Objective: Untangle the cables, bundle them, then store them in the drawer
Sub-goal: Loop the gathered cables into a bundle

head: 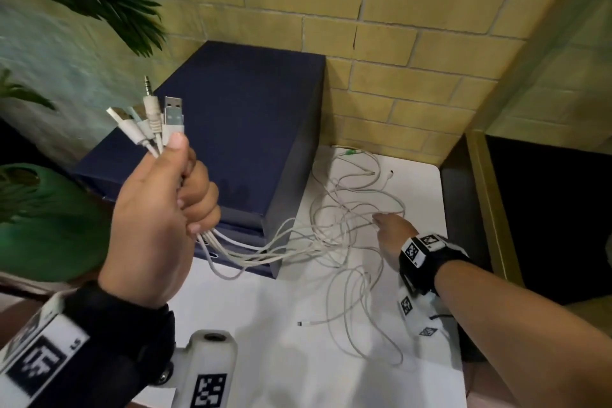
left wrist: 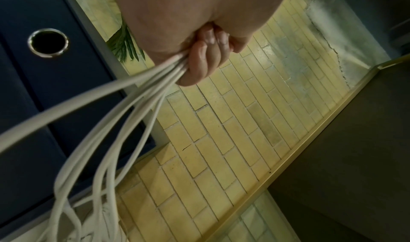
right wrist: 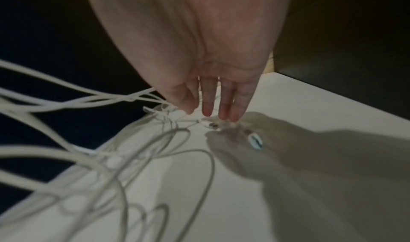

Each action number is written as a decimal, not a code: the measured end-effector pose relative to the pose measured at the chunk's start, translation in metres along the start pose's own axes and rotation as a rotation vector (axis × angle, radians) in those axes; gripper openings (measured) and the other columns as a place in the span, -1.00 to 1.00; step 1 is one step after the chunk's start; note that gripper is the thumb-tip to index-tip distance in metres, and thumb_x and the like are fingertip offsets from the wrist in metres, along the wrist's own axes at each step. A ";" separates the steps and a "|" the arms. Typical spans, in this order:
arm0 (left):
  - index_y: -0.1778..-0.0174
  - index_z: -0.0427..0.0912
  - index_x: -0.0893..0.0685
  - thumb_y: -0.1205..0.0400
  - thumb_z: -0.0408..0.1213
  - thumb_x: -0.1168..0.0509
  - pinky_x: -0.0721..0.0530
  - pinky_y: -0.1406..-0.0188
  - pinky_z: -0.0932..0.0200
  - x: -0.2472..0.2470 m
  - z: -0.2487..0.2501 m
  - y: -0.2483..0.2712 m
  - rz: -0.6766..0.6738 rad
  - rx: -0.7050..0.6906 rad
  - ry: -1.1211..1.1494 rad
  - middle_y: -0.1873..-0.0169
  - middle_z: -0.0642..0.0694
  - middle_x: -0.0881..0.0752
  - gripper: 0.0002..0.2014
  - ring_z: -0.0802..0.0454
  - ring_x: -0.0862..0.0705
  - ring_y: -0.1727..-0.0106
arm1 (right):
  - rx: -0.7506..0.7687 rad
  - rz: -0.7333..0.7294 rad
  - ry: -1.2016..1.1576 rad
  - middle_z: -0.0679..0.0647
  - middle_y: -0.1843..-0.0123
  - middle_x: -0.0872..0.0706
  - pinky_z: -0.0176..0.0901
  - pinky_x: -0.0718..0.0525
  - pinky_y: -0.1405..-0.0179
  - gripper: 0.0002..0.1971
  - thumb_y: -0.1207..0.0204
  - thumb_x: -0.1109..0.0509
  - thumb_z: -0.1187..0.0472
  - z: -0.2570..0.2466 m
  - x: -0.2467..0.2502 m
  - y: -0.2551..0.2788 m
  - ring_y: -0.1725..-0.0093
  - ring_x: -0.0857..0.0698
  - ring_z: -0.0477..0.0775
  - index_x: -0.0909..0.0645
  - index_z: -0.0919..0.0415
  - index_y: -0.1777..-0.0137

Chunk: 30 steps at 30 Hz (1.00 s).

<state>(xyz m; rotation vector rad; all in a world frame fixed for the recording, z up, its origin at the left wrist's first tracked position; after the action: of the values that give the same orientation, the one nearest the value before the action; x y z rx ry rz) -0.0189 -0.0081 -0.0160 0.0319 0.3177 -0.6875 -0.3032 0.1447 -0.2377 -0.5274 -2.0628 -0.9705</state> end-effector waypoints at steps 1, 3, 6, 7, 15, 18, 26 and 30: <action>0.38 -0.07 -0.20 -0.74 -0.06 -0.02 -0.15 0.73 0.32 0.000 -0.002 0.001 0.003 0.001 -0.005 0.67 0.15 -0.22 -0.63 0.22 -0.11 0.68 | 0.019 0.001 0.083 0.16 -0.55 -0.43 -0.19 -0.42 -0.37 -0.52 -0.59 -0.15 0.36 -0.001 -0.003 -0.001 -0.48 -0.47 0.19 -0.38 0.19 -0.53; 0.35 -0.09 -0.11 -0.72 -0.05 -0.04 -0.14 0.72 0.31 0.000 -0.004 0.001 0.009 0.004 -0.005 0.66 0.13 -0.20 -0.63 0.20 -0.09 0.67 | 0.073 0.027 0.233 0.16 -0.53 -0.41 -0.20 -0.42 -0.34 -0.57 -0.59 -0.21 0.28 -0.001 -0.008 -0.002 -0.46 -0.45 0.20 -0.46 0.17 -0.47; 0.28 -0.12 -0.03 -0.69 -0.04 -0.06 -0.16 0.71 0.30 -0.001 -0.007 0.002 0.016 0.018 -0.021 0.66 0.12 -0.19 -0.62 0.18 -0.08 0.66 | 0.100 0.071 0.288 0.20 -0.40 -0.52 -0.20 -0.49 -0.22 -0.67 -0.59 -0.27 0.24 -0.002 -0.013 0.002 -0.36 -0.53 0.19 -0.58 0.23 -0.33; 0.27 -0.12 -0.02 -0.70 -0.05 -0.05 -0.16 0.70 0.30 -0.002 -0.007 0.003 0.018 0.019 -0.031 0.66 0.11 -0.19 -0.62 0.18 -0.08 0.66 | 0.080 0.069 0.296 0.21 -0.36 -0.57 -0.19 -0.54 -0.18 -0.70 -0.58 -0.28 0.26 -0.004 -0.013 0.005 -0.33 -0.57 0.20 -0.62 0.25 -0.28; 0.36 -0.07 -0.14 -0.70 -0.05 -0.05 -0.10 0.68 0.26 -0.010 -0.010 0.007 -0.039 0.023 -0.044 0.65 0.11 -0.21 -0.64 0.17 -0.08 0.64 | -0.042 -0.033 0.243 0.24 -0.18 -0.67 -0.12 -0.68 -0.03 -0.71 -0.47 -0.27 0.33 -0.015 -0.009 0.035 -0.12 -0.68 0.25 -0.56 0.28 -0.19; 0.37 -0.06 -0.20 -0.69 -0.04 -0.07 -0.07 0.68 0.24 -0.011 -0.010 0.008 -0.040 0.025 -0.044 0.66 0.11 -0.22 -0.66 0.18 -0.08 0.65 | 0.019 0.181 -0.004 0.22 0.06 -0.75 -0.11 -0.69 0.09 -0.81 -0.48 -0.22 0.34 -0.029 0.002 0.051 0.01 -0.71 0.27 -0.68 0.28 0.05; 0.22 -0.04 -0.42 -0.64 0.05 -0.11 -0.26 0.56 0.29 -0.017 -0.004 0.014 -0.098 0.098 -0.001 0.56 0.10 -0.28 -0.75 0.17 -0.19 0.56 | 0.565 0.252 -0.706 -0.04 0.21 -0.68 -0.26 -0.61 0.09 -0.77 -0.45 -0.46 0.39 -0.105 0.079 0.132 0.17 -0.64 -0.06 -0.61 -0.01 0.21; 0.19 -0.09 -0.43 -0.54 0.08 -0.13 -0.21 0.50 0.24 -0.032 -0.001 0.017 -0.164 0.124 0.012 0.55 0.08 -0.28 -0.72 0.16 -0.19 0.56 | 0.836 0.029 -0.811 0.03 0.27 -0.60 -0.25 -0.67 0.31 -0.78 -0.47 -0.40 0.48 -0.160 0.115 0.184 0.33 -0.64 -0.05 -0.59 0.13 0.10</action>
<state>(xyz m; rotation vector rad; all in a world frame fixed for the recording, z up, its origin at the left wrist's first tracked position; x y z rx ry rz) -0.0316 0.0251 -0.0083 0.1290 0.2906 -0.8693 -0.1809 0.1381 0.0023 -0.5216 -2.8791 0.2543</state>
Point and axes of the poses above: each hand's wrist, its own y-axis away from the middle knuckle, its own x-axis out of the back of the hand, z = x × y, the point moved 1 cm from there along -y, towards the middle knuckle
